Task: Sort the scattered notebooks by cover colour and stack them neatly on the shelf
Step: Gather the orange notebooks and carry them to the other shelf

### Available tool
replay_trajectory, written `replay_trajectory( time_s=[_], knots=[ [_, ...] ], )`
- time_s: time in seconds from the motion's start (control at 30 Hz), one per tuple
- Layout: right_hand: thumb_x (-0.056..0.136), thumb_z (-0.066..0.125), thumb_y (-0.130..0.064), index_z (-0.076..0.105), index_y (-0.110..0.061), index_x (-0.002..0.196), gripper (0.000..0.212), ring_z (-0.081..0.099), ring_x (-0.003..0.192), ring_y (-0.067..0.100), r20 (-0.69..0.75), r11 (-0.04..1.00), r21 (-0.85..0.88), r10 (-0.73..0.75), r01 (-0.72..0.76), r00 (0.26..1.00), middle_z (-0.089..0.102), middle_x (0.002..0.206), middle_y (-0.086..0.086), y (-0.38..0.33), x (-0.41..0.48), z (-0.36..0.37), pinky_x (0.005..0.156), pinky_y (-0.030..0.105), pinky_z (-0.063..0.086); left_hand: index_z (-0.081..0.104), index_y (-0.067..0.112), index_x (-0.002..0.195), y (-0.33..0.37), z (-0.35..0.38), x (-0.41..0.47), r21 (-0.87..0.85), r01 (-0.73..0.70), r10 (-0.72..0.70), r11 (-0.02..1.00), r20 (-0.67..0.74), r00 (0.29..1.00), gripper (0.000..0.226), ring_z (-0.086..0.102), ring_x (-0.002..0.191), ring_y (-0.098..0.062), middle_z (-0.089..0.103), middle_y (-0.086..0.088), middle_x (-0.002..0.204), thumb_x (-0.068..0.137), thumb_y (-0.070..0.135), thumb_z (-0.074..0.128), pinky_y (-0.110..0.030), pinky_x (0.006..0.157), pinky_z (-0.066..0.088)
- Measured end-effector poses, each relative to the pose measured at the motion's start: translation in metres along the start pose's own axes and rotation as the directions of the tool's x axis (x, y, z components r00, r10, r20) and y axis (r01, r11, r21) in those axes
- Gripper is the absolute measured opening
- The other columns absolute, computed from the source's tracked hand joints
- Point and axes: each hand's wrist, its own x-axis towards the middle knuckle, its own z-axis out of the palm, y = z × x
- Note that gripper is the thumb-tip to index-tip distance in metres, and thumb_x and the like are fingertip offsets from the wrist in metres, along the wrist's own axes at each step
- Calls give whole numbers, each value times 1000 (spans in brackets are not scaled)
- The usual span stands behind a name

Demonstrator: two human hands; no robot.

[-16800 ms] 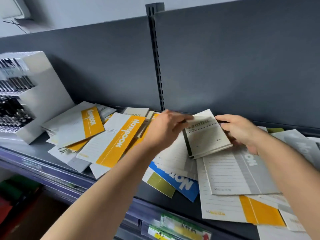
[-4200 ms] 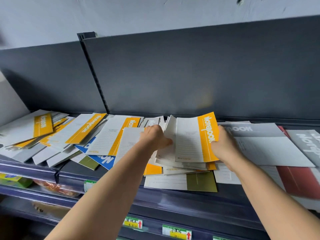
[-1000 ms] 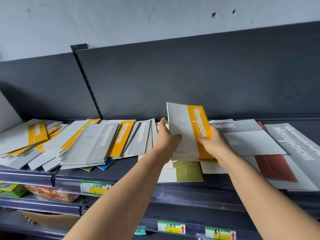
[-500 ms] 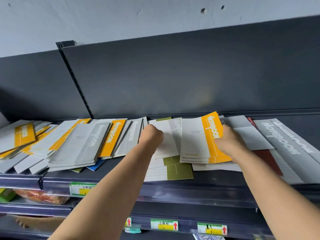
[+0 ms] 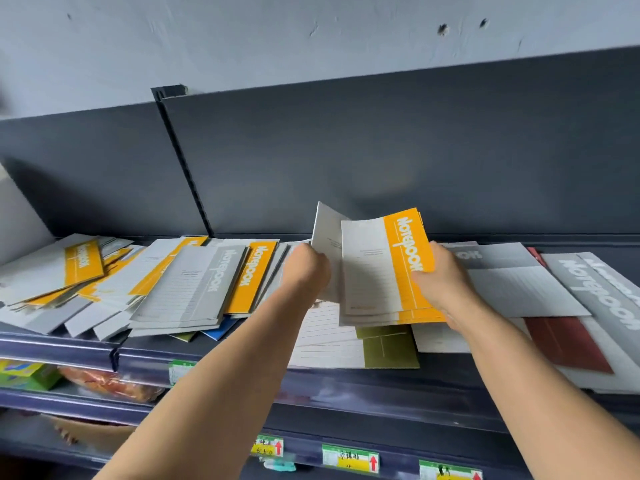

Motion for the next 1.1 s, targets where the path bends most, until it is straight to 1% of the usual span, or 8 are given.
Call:
replay_trajectory(
  time_s=[0.2,0.4,0.5,0.57,0.73,0.83,0.97,1.1],
  knots=[
    [91,55,-13,59,-21,99,12,62,85,25,118,984,168,-70,49,991,66,94,2,-70,-19,79,79,45,55,61,5,103,-65,-99,36,58,52,-42,997,-162,986,25,59,87,-32,65,-12,98,86,12,44,-31,68,43],
    [90,50,-7,57,-19,97,15,62,77,22,184,993,108,-62,43,981,65,87,-1,-108,-34,156,59,29,48,62,5,107,-143,-179,62,219,166,-119,961,-214,970,26,61,91,-32,66,-14,105,88,18,50,-32,72,47],
    [80,47,-15,47,-23,85,9,59,71,22,194,998,57,-45,35,980,63,85,3,-104,-27,191,54,33,48,60,10,115,-166,-189,69,379,155,-83,912,-200,976,33,54,106,-33,60,-15,117,89,26,49,-35,83,44],
    [75,44,-21,39,-35,87,19,58,77,24,229,1000,-2,-23,24,973,59,93,3,-94,-18,208,57,37,51,56,10,120,-174,-191,70,470,144,-69,871,-174,982,38,48,114,-34,54,-15,123,90,33,50,-38,91,40],
    [82,50,-7,47,-15,111,30,60,91,33,174,988,-148,60,-34,983,60,101,10,-109,-39,205,68,39,51,49,10,102,-168,-200,70,241,168,-170,956,-11,985,37,59,99,-28,55,-8,98,82,32,71,-36,82,52],
    [81,51,-9,49,-14,109,29,60,92,35,160,987,-154,69,-44,985,62,104,11,-108,-37,206,70,41,53,46,12,96,-165,-202,68,52,169,-174,984,98,980,36,57,90,-24,53,-3,85,80,23,76,-34,78,52],
    [89,51,-7,54,-16,94,11,59,80,27,150,996,67,50,-60,987,65,94,11,-123,-53,194,69,35,49,54,6,106,-155,-206,69,-109,73,-61,991,106,993,21,60,91,-30,59,-11,97,90,19,59,-35,75,50],
    [95,52,-5,57,-19,116,26,61,94,19,25,958,285,-9,2,1000,65,106,0,-135,-70,168,76,32,49,50,6,100,-127,-212,67,-121,-180,175,976,-46,983,17,55,75,-22,60,-7,91,92,20,52,-29,60,43]
  ],
)
